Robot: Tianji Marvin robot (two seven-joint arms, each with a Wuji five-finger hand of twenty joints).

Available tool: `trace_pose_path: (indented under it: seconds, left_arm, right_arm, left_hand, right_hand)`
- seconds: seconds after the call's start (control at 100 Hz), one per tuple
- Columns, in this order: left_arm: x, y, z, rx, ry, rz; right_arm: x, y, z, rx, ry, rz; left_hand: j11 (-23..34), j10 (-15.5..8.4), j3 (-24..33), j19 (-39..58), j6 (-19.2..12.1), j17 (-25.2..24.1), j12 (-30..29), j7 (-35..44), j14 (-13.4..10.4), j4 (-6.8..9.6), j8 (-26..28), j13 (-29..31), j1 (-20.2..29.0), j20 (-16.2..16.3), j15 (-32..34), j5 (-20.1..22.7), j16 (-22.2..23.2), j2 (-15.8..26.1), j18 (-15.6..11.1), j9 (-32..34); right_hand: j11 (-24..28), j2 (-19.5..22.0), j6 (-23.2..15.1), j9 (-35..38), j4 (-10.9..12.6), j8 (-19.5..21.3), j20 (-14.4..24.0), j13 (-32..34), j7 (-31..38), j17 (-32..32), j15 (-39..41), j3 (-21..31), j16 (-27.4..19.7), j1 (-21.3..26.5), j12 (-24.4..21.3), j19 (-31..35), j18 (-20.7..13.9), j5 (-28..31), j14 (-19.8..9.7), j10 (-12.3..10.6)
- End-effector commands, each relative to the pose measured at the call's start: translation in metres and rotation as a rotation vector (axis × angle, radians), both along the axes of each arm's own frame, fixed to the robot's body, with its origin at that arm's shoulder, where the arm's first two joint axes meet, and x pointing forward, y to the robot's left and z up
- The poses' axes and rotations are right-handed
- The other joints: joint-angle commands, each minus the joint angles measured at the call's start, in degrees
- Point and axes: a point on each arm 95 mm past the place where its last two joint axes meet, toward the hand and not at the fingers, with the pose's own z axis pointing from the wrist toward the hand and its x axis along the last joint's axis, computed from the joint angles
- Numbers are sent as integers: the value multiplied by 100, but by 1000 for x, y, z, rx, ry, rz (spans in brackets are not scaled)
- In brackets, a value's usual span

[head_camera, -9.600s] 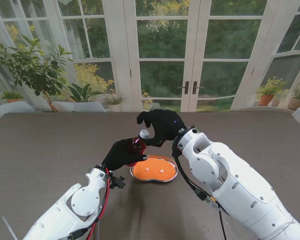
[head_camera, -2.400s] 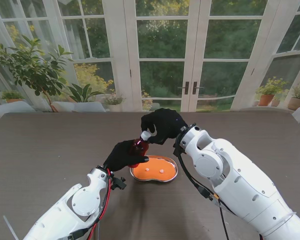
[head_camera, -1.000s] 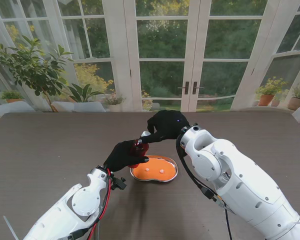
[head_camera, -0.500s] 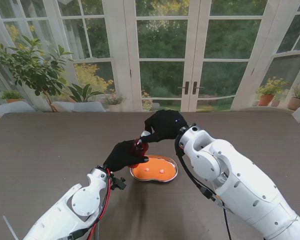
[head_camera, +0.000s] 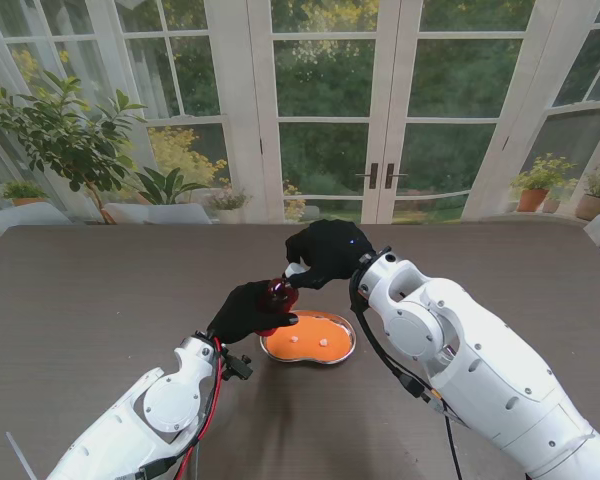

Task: Collect the cotton balls from the tray into a sample bottle

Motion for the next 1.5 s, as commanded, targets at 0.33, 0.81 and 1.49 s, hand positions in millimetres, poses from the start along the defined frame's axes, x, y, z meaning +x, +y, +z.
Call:
trace_pose_path:
  seconds: [0.33,0.81,1.49]
  left_arm:
    - [0,-2,0,-1,12,-12]
    - [0,-2,-1,3,13,-12]
    - [0,-3,-2,4,15,-13]
  right_arm:
    - [0,4,0,50,-6,44]
    - [1,4,0,107,-2,68]
    - [1,1,1,133,-13,85]
  left_hand:
    - [-3,-356,747,-136,-966,-316,70,609,230,125,67,55,897,-25,22,972,-28,1475,-178,393]
    - [6,-364,740,-131,-963,-307,74,611,233,131,76,66,916,-21,26,976,-27,1479,-161,403]
    - [3,-368,734,-132,-968,-307,72,603,231,131,76,60,914,-20,25,971,-27,1482,-163,401]
  right_hand:
    - [-66,-1152,-803,575,8,-121,-146,291,1028,243,363,1452,127,1220,276,280,-41,390,-310,-298]
    - [-95,-1742,-883,796,-116,-182,-205,294,1124,362,507,1683,145,1426,307,247,-45,634,-336,-356]
    - [-92,-1814,-999,848,-116,-155,-236,292,1240,417,557,1764,130,1492,306,223,-75,662,-438,-413]
